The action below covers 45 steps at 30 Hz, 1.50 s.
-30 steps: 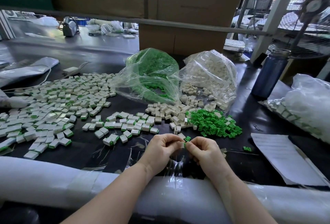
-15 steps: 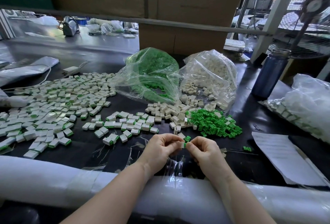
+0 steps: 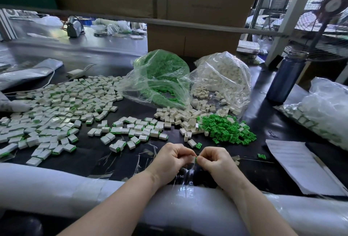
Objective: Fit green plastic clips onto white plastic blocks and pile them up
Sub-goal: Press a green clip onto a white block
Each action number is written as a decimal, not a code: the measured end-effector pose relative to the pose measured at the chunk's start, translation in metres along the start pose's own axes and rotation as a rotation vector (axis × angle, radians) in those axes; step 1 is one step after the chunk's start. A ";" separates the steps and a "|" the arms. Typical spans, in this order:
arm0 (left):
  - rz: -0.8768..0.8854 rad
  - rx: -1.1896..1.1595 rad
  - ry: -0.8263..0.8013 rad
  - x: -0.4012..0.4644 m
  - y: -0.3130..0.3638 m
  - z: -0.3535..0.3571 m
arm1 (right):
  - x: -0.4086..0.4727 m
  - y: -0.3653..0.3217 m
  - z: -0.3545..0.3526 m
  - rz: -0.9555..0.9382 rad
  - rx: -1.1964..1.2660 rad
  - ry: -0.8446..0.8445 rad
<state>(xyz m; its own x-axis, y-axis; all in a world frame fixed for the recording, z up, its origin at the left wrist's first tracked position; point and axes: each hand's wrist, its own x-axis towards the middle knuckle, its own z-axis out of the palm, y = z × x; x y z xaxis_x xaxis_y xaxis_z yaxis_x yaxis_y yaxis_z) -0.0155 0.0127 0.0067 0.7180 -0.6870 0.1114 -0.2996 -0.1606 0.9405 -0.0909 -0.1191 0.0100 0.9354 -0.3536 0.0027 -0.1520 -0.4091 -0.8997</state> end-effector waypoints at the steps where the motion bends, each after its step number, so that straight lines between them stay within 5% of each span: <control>1: 0.005 0.014 -0.002 0.000 0.000 0.000 | 0.000 0.000 0.000 0.004 0.001 -0.005; 15: 0.072 0.157 0.029 -0.002 0.000 0.001 | -0.001 -0.002 0.000 0.021 0.007 -0.020; 27: -0.080 0.016 0.200 0.003 -0.004 0.003 | 0.002 0.007 0.003 0.003 -0.248 0.416; 38: -0.069 0.083 0.190 0.005 -0.007 0.003 | 0.008 0.000 0.012 0.103 -0.797 0.192; 45: -0.083 0.088 0.173 0.004 -0.007 0.003 | 0.009 0.002 0.013 0.021 -0.754 0.242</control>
<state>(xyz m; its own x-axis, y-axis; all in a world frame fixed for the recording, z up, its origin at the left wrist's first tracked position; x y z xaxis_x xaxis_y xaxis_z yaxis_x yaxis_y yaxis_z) -0.0125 0.0083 -0.0004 0.8376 -0.5380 0.0952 -0.2832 -0.2785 0.9178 -0.0790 -0.1120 0.0030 0.8480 -0.5048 0.1616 -0.4248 -0.8296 -0.3625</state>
